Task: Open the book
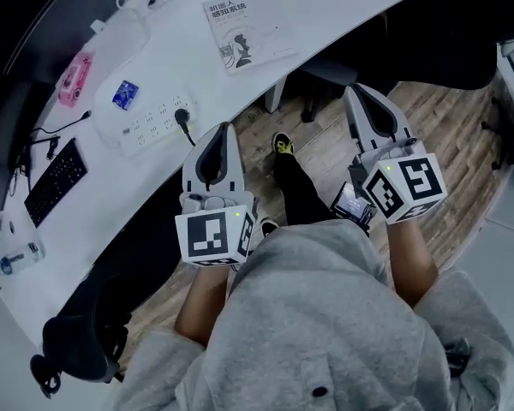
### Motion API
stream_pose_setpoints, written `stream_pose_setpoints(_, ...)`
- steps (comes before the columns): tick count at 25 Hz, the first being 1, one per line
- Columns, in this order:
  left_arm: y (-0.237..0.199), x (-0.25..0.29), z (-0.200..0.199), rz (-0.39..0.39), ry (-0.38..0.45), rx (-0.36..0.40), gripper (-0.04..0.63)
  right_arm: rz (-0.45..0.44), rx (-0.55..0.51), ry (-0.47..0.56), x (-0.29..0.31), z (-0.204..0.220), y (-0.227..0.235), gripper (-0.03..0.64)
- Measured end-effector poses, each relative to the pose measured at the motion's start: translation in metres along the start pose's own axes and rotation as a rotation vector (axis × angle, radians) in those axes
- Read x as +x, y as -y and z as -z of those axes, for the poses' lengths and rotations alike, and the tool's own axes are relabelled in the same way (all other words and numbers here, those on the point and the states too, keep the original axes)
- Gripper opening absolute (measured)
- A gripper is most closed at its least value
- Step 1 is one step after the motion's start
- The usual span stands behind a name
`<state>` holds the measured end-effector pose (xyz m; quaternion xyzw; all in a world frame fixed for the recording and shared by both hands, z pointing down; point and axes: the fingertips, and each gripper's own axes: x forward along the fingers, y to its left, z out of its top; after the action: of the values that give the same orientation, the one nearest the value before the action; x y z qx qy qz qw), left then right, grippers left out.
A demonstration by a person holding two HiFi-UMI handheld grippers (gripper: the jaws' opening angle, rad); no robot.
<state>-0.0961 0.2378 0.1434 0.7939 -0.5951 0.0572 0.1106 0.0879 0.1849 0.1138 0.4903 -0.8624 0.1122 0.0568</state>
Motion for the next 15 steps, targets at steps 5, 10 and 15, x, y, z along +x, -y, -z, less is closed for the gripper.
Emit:
stream_pose_setpoints(5, -0.017, 0.05, 0.005, -0.032, -0.032, -0.029, 0.009, 0.008, 0.057, -0.056, 0.035, 0.018, 0.024, 0.028)
stream_pose_setpoints(10, -0.026, 0.092, 0.008, -0.046, -0.063, -0.053, 0.009, -0.016, 0.107, -0.115, 0.069, 0.033, 0.041, 0.029)
stream_pose_setpoints(15, -0.031, 0.125, 0.014, -0.042, -0.111, -0.052, 0.009, -0.035, 0.139, -0.165, 0.093, 0.043, 0.056, 0.029)
